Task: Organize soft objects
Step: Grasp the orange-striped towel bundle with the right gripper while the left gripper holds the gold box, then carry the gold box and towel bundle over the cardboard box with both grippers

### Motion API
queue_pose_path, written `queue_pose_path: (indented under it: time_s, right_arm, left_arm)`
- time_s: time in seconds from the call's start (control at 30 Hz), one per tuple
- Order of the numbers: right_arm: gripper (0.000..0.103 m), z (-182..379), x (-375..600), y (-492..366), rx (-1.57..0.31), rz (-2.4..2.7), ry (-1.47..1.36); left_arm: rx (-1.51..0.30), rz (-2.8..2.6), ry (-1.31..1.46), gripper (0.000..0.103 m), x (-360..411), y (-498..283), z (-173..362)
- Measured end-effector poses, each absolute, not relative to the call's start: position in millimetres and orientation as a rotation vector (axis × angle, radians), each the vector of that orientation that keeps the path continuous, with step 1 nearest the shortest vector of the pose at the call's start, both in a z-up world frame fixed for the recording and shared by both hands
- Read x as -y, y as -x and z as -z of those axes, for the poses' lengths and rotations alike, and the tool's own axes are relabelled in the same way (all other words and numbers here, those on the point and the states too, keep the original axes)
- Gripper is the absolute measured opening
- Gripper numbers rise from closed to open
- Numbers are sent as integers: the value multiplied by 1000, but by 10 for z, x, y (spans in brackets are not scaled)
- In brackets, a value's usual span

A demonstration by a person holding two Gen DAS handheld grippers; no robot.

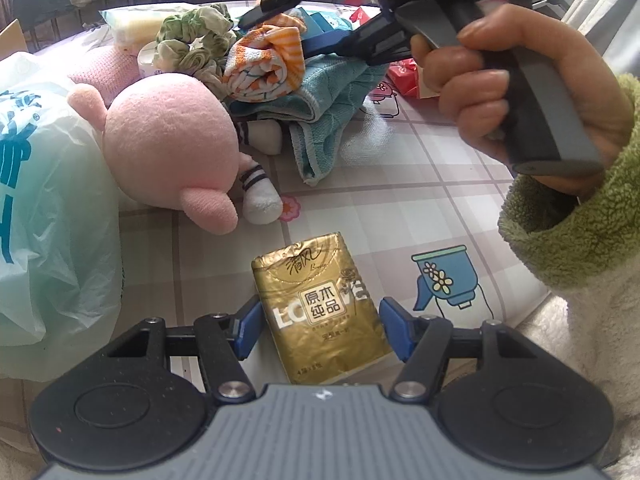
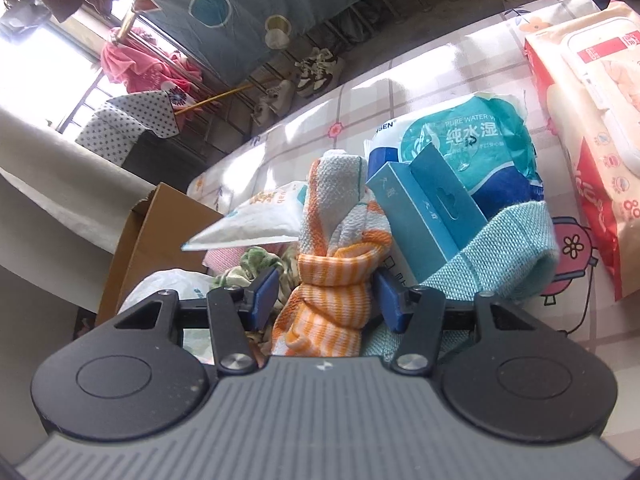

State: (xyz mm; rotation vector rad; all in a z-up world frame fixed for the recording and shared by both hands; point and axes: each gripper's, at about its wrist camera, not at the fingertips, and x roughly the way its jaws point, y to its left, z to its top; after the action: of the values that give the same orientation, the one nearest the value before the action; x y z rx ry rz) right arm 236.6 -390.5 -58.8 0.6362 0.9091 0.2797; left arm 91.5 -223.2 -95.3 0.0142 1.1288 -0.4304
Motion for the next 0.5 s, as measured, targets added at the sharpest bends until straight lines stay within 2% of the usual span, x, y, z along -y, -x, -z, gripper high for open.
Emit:
queue_pose_path:
  time_s: [0.03,0.13,0.5]
  right_arm:
    - [42,585,3887,-2365,-909,-277,-626]
    - [38,586,3901,-2332,-894,-271,-634]
    - [38,453,4372,-1601,-827,-299,-747]
  left_arm:
    - [-1128,431,-12,63,2228,-917,953]
    - [-1120,431,-9,63,2208,-914,952]
    - [-1055,467,-14,63,2253,-792,761]
